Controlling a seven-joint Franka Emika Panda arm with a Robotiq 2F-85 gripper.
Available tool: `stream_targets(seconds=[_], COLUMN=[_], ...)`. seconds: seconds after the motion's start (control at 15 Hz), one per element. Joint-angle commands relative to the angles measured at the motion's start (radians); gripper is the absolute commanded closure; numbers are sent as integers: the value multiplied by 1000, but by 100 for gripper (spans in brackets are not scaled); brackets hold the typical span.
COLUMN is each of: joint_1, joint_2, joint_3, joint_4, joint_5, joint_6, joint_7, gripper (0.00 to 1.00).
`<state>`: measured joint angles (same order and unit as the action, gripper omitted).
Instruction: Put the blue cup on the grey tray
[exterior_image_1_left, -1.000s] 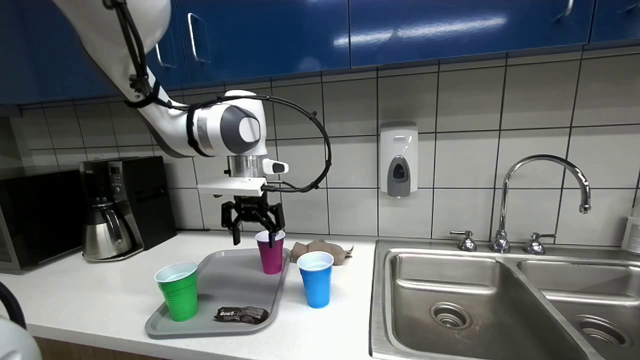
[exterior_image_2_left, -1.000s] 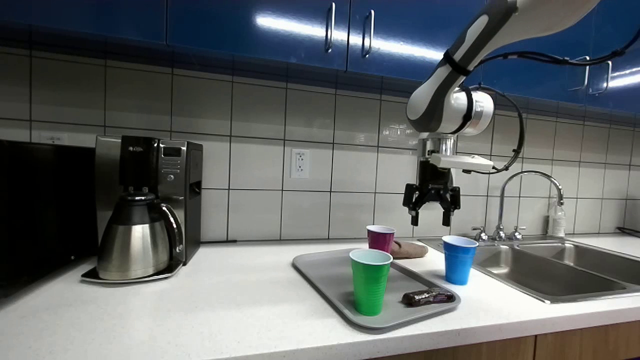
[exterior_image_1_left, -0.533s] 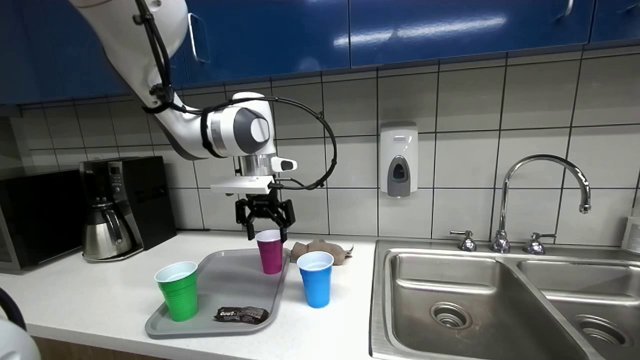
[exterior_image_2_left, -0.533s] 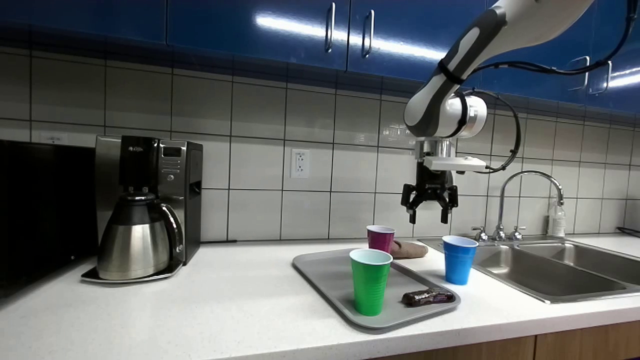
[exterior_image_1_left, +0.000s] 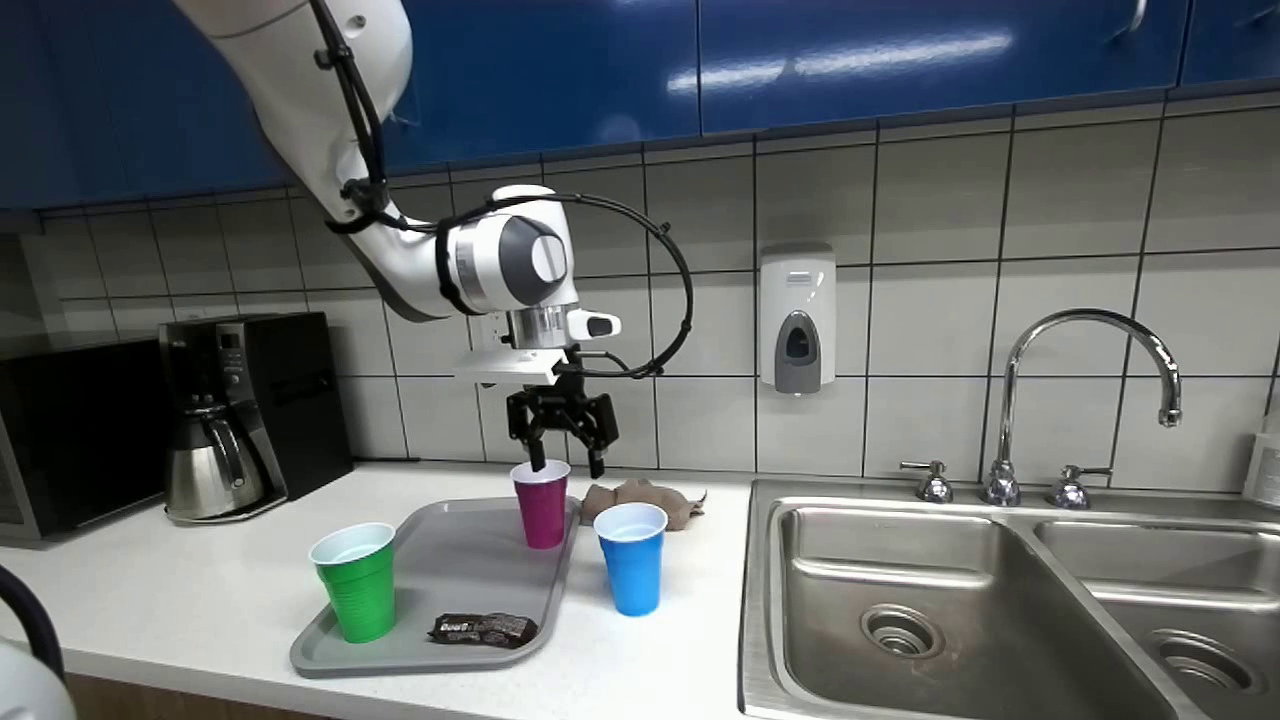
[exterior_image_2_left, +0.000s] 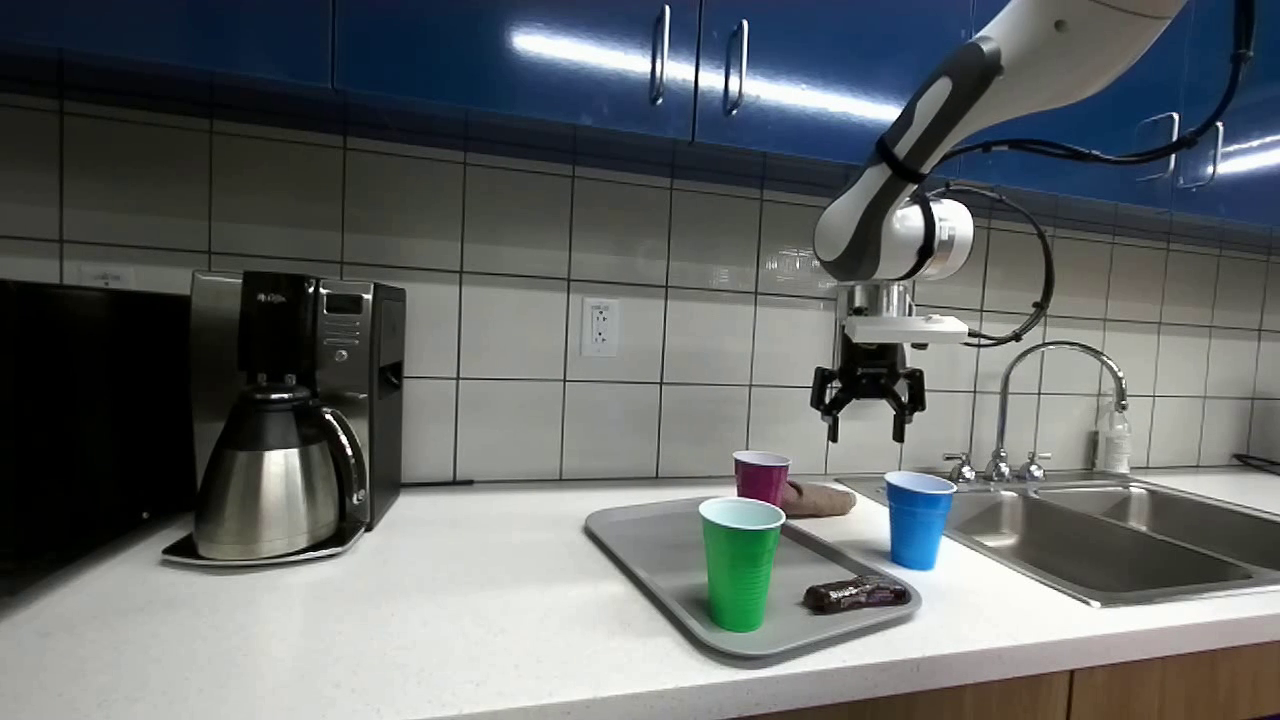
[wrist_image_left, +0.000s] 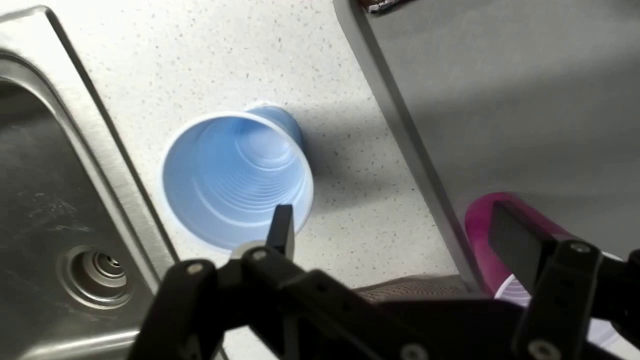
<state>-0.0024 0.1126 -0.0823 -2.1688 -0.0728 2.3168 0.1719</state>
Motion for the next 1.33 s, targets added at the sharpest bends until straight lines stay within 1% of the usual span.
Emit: stream_targets(seconds=[0.0,0.33,1.27], joint_1=[-8,-6,-4], joint_2=[32,66,168], joint_3=[-6,-16,-41], joint_4=[43,50,78], joint_5=[-48,-61,-60], joint_6=[-19,-25,-18], joint_7=[101,137,126], gripper=[0,0,0])
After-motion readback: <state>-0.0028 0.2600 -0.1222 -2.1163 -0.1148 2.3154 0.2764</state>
